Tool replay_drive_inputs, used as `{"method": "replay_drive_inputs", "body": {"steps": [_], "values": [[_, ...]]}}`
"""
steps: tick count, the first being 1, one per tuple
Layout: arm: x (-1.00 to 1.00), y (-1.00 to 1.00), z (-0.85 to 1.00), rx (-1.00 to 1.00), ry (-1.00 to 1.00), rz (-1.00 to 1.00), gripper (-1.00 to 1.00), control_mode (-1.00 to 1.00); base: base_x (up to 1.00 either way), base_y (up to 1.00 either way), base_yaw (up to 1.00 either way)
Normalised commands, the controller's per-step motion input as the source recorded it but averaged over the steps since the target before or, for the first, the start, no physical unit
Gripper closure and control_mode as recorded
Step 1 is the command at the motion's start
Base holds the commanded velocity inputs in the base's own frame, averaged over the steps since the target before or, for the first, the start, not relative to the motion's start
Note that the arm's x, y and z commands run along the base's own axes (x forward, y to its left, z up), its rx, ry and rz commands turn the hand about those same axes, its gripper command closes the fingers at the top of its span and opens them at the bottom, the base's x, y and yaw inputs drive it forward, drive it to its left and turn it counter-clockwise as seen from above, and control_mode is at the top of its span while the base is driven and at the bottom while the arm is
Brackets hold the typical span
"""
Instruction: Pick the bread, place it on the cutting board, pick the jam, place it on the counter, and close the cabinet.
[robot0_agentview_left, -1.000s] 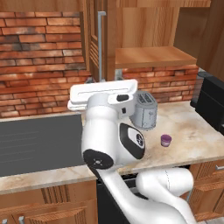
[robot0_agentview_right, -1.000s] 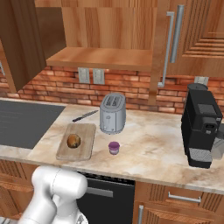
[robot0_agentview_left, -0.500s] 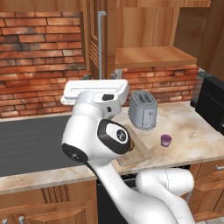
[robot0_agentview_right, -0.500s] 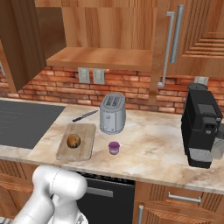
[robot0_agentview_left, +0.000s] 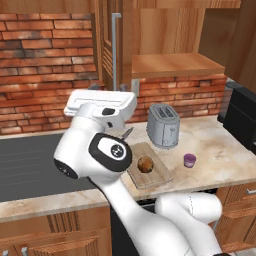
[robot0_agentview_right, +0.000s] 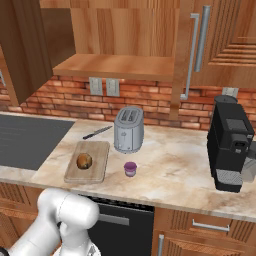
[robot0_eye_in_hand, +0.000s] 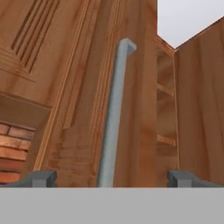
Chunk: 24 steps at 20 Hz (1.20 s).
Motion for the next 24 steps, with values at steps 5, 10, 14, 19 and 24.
{"method": "replay_drive_inputs", "body": {"steps": [5,10,14,19,24], "values": [[0.26,0.12,-0.02,0.00,-0.01,-0.11,-1.00,-1.00,0.00,0.00,0.00],[0.32,0.01,-0.01,0.00,0.00,-0.06,-1.00,-1.00,0.00,0.00,0.00],[0.25,0.00,-0.01,0.00,0.00,-0.01,-1.00,-1.00,0.00,0.00,0.00],[0.07,-0.04,0.00,0.00,0.00,0.00,-1.00,-1.00,0.00,0.00,0.00],[0.04,-0.02,0.00,0.00,0.00,0.00,-1.00,-1.00,0.00,0.00,0.00]]}}
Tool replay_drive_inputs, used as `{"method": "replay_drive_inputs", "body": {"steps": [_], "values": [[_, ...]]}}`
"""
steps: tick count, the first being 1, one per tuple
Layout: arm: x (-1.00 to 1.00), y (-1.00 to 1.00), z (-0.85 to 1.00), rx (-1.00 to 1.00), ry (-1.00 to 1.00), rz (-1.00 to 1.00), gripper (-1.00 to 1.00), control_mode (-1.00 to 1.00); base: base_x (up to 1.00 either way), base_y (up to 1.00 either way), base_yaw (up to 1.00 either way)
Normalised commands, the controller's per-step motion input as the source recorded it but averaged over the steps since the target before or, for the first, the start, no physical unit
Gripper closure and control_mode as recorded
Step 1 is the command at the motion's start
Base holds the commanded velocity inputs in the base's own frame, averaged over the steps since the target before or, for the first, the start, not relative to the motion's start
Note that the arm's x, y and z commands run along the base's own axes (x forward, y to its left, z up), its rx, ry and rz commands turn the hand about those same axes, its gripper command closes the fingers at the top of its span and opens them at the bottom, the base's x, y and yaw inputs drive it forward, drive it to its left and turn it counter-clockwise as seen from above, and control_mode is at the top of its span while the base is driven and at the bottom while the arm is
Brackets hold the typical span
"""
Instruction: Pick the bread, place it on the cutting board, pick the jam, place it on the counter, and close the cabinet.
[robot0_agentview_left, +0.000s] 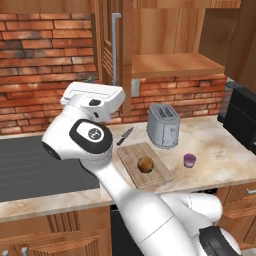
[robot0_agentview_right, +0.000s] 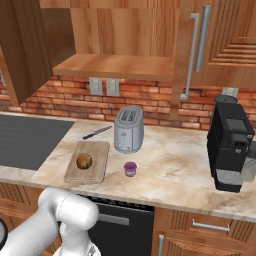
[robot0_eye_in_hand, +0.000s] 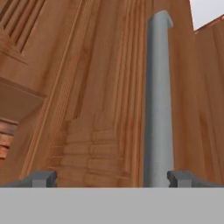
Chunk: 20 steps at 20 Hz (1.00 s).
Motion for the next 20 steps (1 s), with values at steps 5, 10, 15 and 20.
{"method": "replay_drive_inputs", "body": {"steps": [5,10,15,20], "values": [[0.00,-0.14,0.00,0.00,0.00,0.00,-1.00,-1.00,0.00,0.00,0.00],[0.06,-0.15,0.00,0.00,0.00,0.00,-1.00,-1.00,0.00,0.00,0.00],[0.10,-0.21,0.00,0.00,0.00,0.00,-1.00,-1.00,0.00,0.00,0.00],[0.11,-0.28,0.00,0.00,0.00,0.00,-1.00,-1.00,0.00,0.00,0.00]]}}
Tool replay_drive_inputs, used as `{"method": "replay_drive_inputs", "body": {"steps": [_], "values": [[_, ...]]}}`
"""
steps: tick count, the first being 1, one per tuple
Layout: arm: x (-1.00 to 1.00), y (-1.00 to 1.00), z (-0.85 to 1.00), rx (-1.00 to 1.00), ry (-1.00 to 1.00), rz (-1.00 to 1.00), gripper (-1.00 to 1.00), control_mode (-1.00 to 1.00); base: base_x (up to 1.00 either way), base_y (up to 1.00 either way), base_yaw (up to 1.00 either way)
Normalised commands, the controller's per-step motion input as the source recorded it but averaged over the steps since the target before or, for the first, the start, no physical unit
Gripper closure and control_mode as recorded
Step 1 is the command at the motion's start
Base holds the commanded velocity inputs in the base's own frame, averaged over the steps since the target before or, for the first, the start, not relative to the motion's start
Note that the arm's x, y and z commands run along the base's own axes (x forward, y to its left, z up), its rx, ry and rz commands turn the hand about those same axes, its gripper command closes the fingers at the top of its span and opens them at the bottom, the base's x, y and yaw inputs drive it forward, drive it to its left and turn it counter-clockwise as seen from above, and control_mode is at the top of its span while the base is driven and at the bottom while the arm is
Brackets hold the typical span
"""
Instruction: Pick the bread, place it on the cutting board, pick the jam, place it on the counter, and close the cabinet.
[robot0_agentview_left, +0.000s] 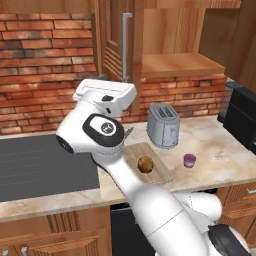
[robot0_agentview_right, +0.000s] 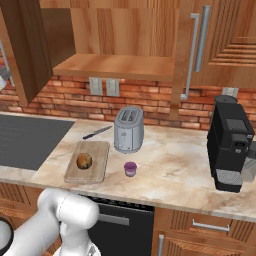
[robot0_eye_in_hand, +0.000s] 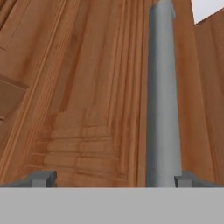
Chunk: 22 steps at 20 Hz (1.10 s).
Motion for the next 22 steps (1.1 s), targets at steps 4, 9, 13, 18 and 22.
{"method": "replay_drive_inputs", "body": {"steps": [4,9,13,18,22], "values": [[0.12,-0.39,0.00,0.00,0.00,0.00,-1.00,-1.00,0.00,0.00,0.00],[0.07,-0.52,0.00,0.00,0.00,0.00,-1.00,-1.00,0.00,0.00,0.00],[0.06,-0.50,0.00,0.00,0.00,0.00,-1.00,-1.00,0.00,0.00,0.00],[0.12,-0.40,0.00,0.00,0.00,0.00,-1.00,-1.00,0.00,0.00,0.00],[0.25,-0.34,0.00,0.00,0.00,0.00,-1.00,-1.00,0.00,0.00,0.00]]}}
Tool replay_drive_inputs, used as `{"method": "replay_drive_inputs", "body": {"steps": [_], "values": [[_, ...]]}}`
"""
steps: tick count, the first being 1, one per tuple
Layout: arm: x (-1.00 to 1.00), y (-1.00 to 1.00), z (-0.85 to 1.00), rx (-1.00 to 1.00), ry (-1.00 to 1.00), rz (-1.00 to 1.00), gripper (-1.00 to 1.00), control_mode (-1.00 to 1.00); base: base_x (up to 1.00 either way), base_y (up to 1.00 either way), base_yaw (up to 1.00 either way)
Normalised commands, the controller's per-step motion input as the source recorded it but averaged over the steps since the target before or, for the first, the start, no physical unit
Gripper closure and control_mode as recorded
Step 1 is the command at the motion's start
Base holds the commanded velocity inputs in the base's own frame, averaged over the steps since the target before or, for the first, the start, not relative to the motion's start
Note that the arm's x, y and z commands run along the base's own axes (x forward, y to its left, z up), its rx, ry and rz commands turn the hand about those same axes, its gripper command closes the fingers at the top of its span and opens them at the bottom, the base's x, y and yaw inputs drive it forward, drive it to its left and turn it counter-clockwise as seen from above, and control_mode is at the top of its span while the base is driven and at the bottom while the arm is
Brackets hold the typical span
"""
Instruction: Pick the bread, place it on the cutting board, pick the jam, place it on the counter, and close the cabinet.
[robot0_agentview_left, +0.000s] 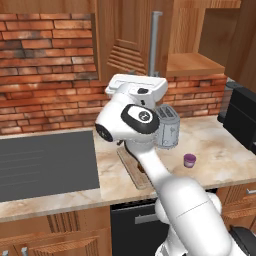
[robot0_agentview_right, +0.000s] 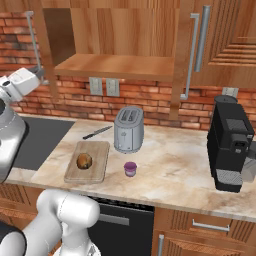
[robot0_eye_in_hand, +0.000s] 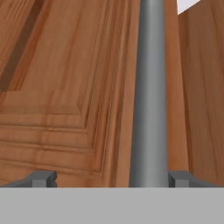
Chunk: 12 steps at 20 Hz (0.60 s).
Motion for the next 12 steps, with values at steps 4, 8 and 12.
{"method": "replay_drive_inputs", "body": {"steps": [4,8,12], "values": [[0.31,-0.33,0.00,0.00,0.00,0.00,-1.00,-1.00,0.00,0.00,0.00],[0.35,-0.31,0.00,0.00,0.00,0.00,-1.00,-1.00,0.00,0.00,0.00],[0.36,-0.31,0.00,0.00,0.00,0.00,-1.00,-1.00,0.00,0.00,0.00]]}}
